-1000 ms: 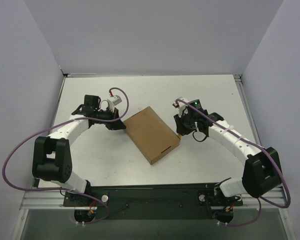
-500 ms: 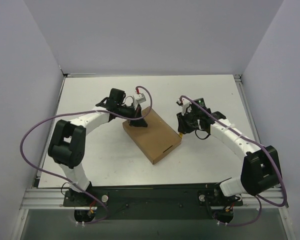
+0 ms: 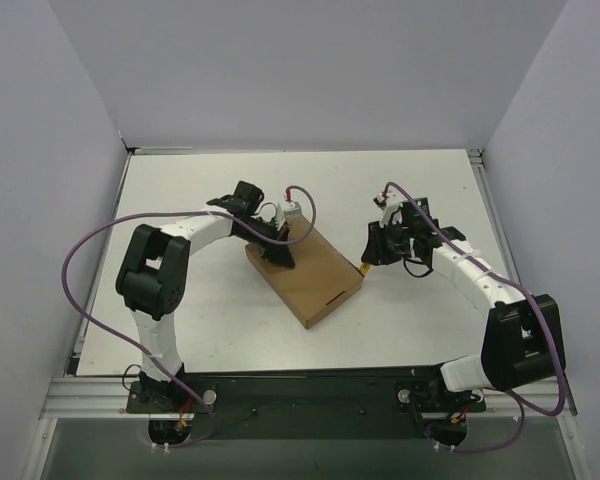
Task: Unpack the express box
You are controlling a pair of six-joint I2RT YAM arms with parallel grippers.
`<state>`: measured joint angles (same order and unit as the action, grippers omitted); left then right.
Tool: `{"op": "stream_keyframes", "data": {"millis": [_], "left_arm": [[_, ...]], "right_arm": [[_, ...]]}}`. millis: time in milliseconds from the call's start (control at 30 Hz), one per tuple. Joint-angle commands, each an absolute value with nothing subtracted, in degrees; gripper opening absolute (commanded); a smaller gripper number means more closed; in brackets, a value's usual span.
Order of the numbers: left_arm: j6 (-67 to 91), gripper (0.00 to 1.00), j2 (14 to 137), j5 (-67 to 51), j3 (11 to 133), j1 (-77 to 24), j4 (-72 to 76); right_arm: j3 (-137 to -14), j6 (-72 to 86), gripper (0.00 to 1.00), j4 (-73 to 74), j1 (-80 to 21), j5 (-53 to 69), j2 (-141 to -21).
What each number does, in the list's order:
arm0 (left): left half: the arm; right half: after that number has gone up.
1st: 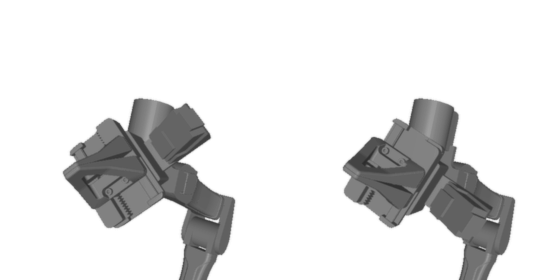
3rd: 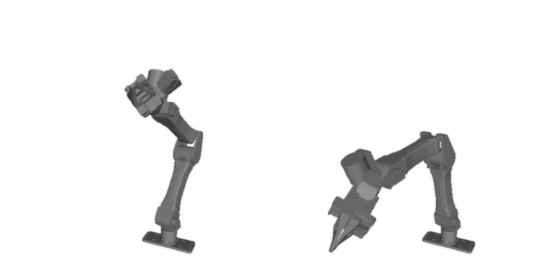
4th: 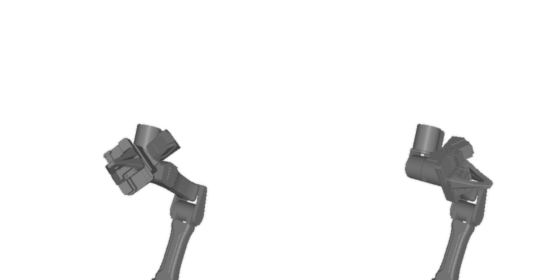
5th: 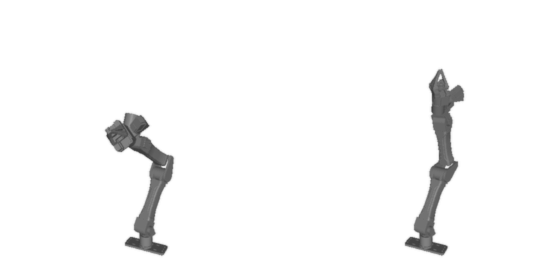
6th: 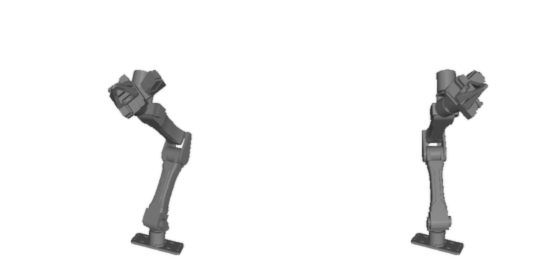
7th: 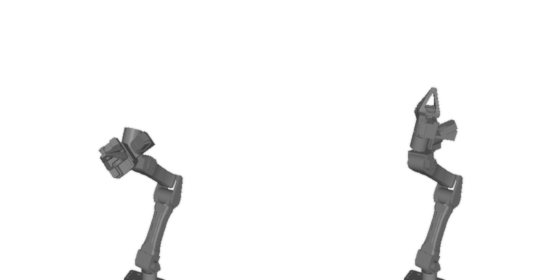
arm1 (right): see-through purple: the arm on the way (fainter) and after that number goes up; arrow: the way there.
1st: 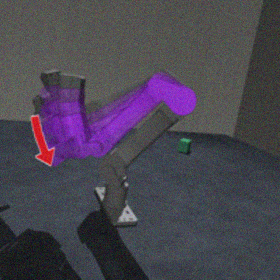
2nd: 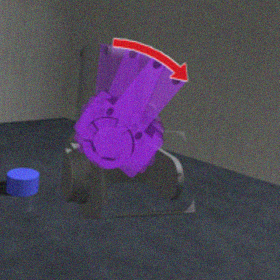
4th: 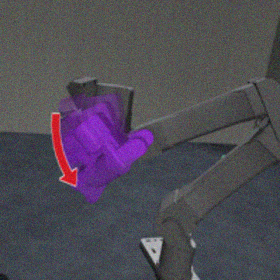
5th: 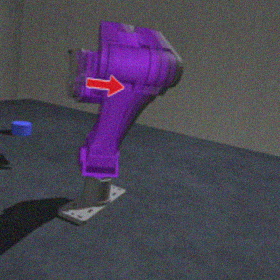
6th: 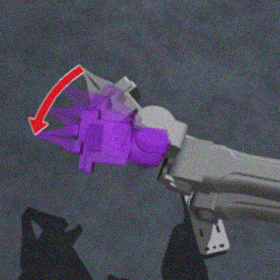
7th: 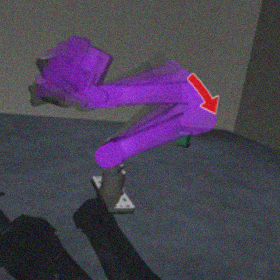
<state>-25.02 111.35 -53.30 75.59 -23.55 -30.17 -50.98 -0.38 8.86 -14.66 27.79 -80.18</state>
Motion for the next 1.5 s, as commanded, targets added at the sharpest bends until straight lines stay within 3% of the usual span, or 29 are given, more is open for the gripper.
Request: {"op": "stream_keyframes", "data": {"millis": [0,133,300,500,667,967,1100,1267,1467], "left_arm": [[-28.0,0.0,112.7,-49.5,79.2,-22.7,-34.1],[-24.1,0.0,105.3,-55.6,81.2,-22.9,-29.0],[-26.3,0.0,98.4,-52.9,80.5,-20.6,-33.1],[-30.9,0.0,94.6,-51.3,73.3,-13.3,-43.9],[-26.2,0.0,94.9,-47.5,69.3,-13.1,-43.5],[-19.1,0.0,100.4,-44.7,72.2,-16.0,-39.6],[-18.3,0.0,103.2,-44.4,74.1,-16.8,-39.5],[-20.0,0.0,105.4,-42.2,75.1,-16.8,-44.7],[-19.5,0.0,107.7,-36.6,76.2,-16.3,-45.4]], "right_arm": [[-54.2,-2.8,0.0,14.4,-15.3,25.1,-79.7],[-65.3,-4.4,0.0,19.1,-18.5,28.7,-79.3],[-73.7,-3.5,0.0,21.8,-19.5,30.7,-80.5],[-71.9,-1.9,0.0,20.5,-17.1,29.2,-84.5],[-72.9,-5.2,0.0,18.5,-16.7,25.6,-86.1],[-59.3,-18.2,0.0,3.5,-30.1,3.5,-81.1],[-55.4,-22.7,0.0,0.4,-34.4,3.8,-79.4],[-60.7,-17.2,0.0,0.4,-31.6,3.9,-77.5],[-64.3,-17.6,0.0,-1.7,-25.2,3.0,-84.0]]}}
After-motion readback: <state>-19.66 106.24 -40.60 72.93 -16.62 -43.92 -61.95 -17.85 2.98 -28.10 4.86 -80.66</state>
